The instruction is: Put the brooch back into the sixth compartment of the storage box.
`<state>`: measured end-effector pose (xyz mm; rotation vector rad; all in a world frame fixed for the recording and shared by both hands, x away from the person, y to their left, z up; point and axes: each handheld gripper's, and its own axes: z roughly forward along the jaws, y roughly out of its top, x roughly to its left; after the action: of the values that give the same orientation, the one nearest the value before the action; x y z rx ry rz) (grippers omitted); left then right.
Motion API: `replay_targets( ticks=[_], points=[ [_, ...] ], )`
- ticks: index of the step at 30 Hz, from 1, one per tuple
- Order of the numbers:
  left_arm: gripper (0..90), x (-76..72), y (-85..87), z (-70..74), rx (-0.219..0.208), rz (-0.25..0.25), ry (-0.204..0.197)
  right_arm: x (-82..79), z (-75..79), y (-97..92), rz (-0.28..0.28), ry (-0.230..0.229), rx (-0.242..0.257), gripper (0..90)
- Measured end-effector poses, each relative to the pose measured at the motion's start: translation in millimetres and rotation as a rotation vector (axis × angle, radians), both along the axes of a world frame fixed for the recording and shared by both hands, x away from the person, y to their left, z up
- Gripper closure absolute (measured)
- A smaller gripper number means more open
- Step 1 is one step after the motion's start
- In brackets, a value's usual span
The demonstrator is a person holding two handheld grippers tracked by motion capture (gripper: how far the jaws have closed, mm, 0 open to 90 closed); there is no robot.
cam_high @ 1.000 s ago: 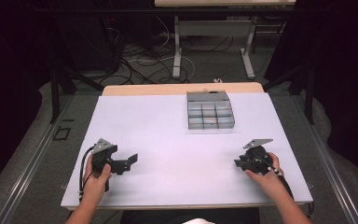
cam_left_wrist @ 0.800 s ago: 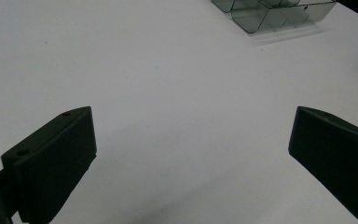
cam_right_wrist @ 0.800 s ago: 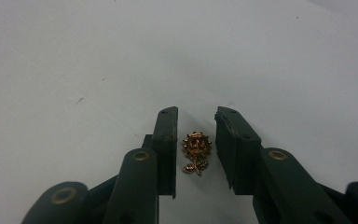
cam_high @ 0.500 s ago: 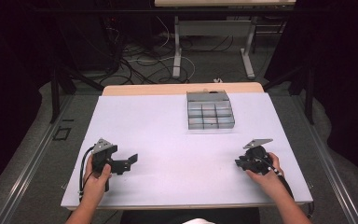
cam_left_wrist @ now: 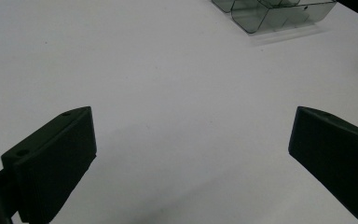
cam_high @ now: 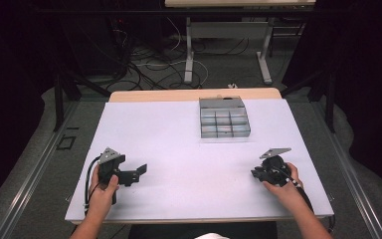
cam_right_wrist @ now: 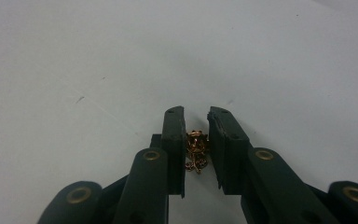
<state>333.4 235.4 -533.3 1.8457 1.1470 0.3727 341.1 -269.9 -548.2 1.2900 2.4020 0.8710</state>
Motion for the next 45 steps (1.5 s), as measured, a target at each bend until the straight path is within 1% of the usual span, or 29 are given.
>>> replay_targets(
  ticks=[15, 19, 22, 34, 37, 39, 45],
  points=[
    [1.1, 0.2, -0.6, -0.4, 0.002, -0.001, 0.003, -0.4, 0.5, 0.2, -0.002, -0.001, 0.002, 76.8],
    [1.1, 0.2, -0.9, -0.5, 0.0, -0.001, 0.003, 0.6, 1.2, -0.6, 0.015, -0.023, -0.006, 76.8],
    [1.1, 0.2, -1.2, -0.4, 0.001, -0.001, 0.004, -0.2, 1.8, -0.4, 0.009, -0.018, 0.005, 76.8],
    [1.1, 0.7, -1.6, -1.1, 0.002, -0.004, 0.006, -1.1, 4.7, -1.1, 0.003, -0.021, 0.019, 76.8],
    [1.1, 0.8, -1.4, -1.3, 0.002, -0.003, 0.006, -1.3, 5.0, -1.1, 0.004, -0.022, 0.021, 76.9],
    [1.1, 0.9, -1.7, -1.8, -0.005, -0.004, 0.005, -1.5, 5.1, -0.7, 0.005, -0.021, 0.022, 76.8],
    [1.1, 1.0, -1.7, -1.5, -0.001, -0.004, 0.01, -1.9, 6.5, -0.3, 0.003, -0.02, 0.014, 76.9]
  ],
)
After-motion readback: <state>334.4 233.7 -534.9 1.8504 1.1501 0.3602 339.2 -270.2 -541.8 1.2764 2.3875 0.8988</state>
